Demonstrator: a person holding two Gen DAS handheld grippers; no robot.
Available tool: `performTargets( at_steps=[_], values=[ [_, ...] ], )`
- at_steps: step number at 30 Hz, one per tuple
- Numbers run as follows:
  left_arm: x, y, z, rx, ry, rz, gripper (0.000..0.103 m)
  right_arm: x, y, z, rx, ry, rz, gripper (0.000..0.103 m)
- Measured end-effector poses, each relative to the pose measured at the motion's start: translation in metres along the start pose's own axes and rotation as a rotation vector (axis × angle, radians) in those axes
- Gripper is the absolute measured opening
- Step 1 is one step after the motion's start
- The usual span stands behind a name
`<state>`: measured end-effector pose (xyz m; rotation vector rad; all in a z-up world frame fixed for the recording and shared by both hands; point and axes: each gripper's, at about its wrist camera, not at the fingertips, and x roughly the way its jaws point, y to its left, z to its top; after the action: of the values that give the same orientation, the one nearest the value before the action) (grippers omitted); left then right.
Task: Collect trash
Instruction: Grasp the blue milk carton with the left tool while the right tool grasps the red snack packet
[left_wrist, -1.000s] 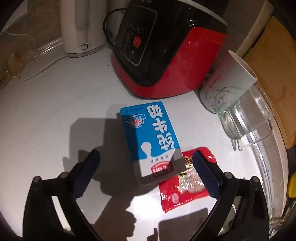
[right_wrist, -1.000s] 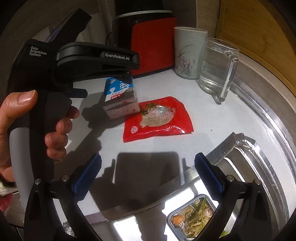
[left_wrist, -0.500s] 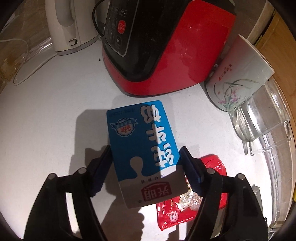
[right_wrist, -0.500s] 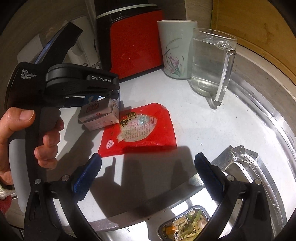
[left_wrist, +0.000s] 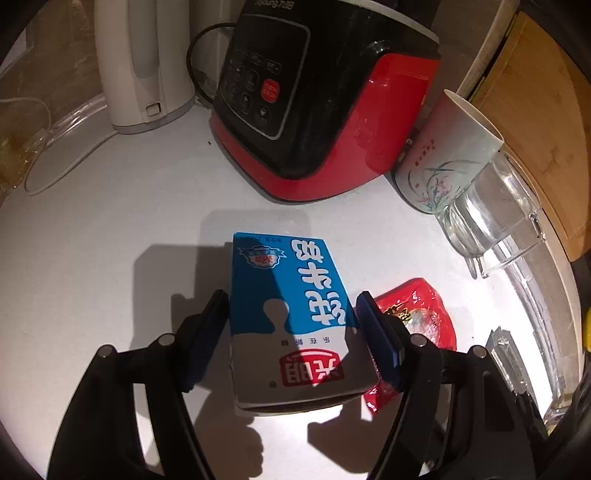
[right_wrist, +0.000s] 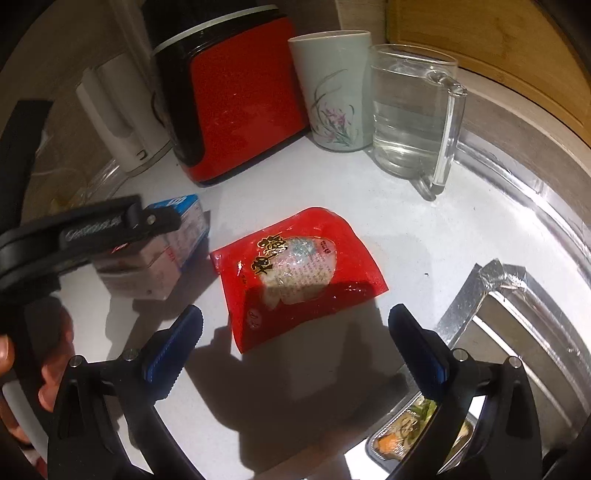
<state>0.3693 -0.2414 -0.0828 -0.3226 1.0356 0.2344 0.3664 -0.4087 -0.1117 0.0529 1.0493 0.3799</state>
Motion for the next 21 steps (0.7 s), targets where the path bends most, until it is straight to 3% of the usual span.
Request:
performTargets(
  at_steps=[7,13,16,21],
  values=[
    [-0.026,0.049,-0.009,0.091,0.006,-0.026,0.069,0.01,0.025,0.007,0.221,-0.056,-0.137,0.1],
    [-0.037,0.082,-0.005,0.224,0.003,-0.136,0.069,0.027,0.033,0.007,0.468,-0.088,-0.306,0.1],
    [-0.046,0.096,-0.007,0.308,-0.016,-0.172,0.069,0.036,0.031,0.009,0.585,-0.091,-0.351,0.1],
    [-0.049,0.119,-0.006,0.345,-0.003,-0.21,0.069,0.051,0.037,0.023,0.625,-0.076,-0.44,0.1]
  ],
)
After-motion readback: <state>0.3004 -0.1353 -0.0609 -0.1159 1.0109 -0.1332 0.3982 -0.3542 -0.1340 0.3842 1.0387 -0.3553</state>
